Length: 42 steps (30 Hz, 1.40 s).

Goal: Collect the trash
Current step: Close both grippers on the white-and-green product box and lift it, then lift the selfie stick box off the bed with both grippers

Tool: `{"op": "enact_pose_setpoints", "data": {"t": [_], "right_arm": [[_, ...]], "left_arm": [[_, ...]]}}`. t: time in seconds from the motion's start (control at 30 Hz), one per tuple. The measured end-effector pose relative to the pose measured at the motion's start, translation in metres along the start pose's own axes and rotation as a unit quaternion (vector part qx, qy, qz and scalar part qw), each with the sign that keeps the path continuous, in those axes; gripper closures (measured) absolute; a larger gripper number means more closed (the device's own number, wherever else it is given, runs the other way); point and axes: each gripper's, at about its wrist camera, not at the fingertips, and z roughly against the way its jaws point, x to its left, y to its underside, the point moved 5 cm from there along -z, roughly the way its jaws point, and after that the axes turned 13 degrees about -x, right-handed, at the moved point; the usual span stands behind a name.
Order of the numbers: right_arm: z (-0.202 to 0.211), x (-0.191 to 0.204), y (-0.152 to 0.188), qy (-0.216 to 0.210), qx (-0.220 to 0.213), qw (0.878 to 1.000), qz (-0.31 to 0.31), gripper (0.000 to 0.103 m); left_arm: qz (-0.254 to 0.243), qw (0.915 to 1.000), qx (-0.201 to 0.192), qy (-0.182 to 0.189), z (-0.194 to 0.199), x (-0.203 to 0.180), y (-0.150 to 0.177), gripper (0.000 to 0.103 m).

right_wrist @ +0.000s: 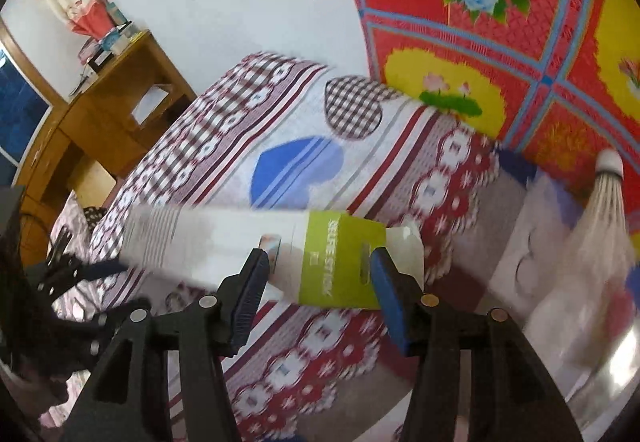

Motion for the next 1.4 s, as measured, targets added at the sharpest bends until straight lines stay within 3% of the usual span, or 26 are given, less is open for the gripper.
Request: {"op": "enact_pose_setpoints", "data": {"t": [0.13, 0.23, 0.3, 0.43, 0.57, 0.7, 0.8, 0.93, 1.07, 1.23, 1.3, 1.4], "right_arm": [[0.009, 0.01, 0.014, 0.003, -0.008, 1.0, -0.01, 0.049], [0.012, 0.012, 0.017, 0.012, -0.015, 1.0, -0.014, 0.049], [0.013, 0.011, 0.018, 0.019, -0.017, 1.0, -0.016, 0.049], [0.019, 0.005, 0.022, 0.027, -0.019, 0.999, -0.022, 0.049], [0.025, 0.001, 0.027, 0.027, -0.022, 0.999, -0.033, 0.049], [0.03, -0.001, 0.029, 0.028, -0.029, 0.998, -0.043, 0.049], [0.033, -0.002, 0.032, 0.028, -0.027, 0.998, -0.05, 0.049], [0.037, -0.004, 0.034, 0.035, -0.03, 0.998, -0.053, 0.049], [0.041, -0.007, 0.037, 0.037, -0.029, 0.997, -0.06, 0.049], [0.046, -0.008, 0.041, 0.041, -0.027, 0.996, -0.076, 0.049], [0.047, -0.007, 0.04, 0.047, -0.027, 0.995, -0.081, 0.049], [0.051, -0.007, 0.039, 0.049, -0.034, 0.993, -0.1, 0.049]], "left_arm": [[0.03, 0.9995, -0.004, 0.005, -0.005, 0.011, -0.005, 0.041], [0.063, 0.9967, 0.002, 0.052, -0.005, 0.012, -0.002, 0.041], [0.066, 0.996, 0.002, 0.061, -0.002, 0.012, 0.001, 0.041], [0.045, 0.9968, 0.022, 0.062, -0.001, 0.009, 0.01, 0.038], [0.019, 0.9992, 0.027, 0.021, -0.005, 0.01, 0.009, 0.038], [0.003, 0.9989, 0.031, 0.035, -0.004, 0.001, 0.014, 0.019], [-0.02, 0.9986, 0.044, 0.023, -0.01, -0.005, 0.013, 0.017], [-0.036, 0.9977, 0.048, 0.032, -0.011, -0.006, 0.014, 0.016], [-0.096, 0.9926, 0.063, 0.038, -0.014, -0.015, 0.017, 0.014], [-0.092, 0.9934, 0.059, 0.034, -0.016, -0.017, 0.016, 0.017], [-0.088, 0.9945, 0.046, 0.033, -0.012, -0.013, 0.011, 0.024], [-0.1, 0.9948, 0.008, 0.013, -0.004, -0.003, -0.008, 0.025]]}}
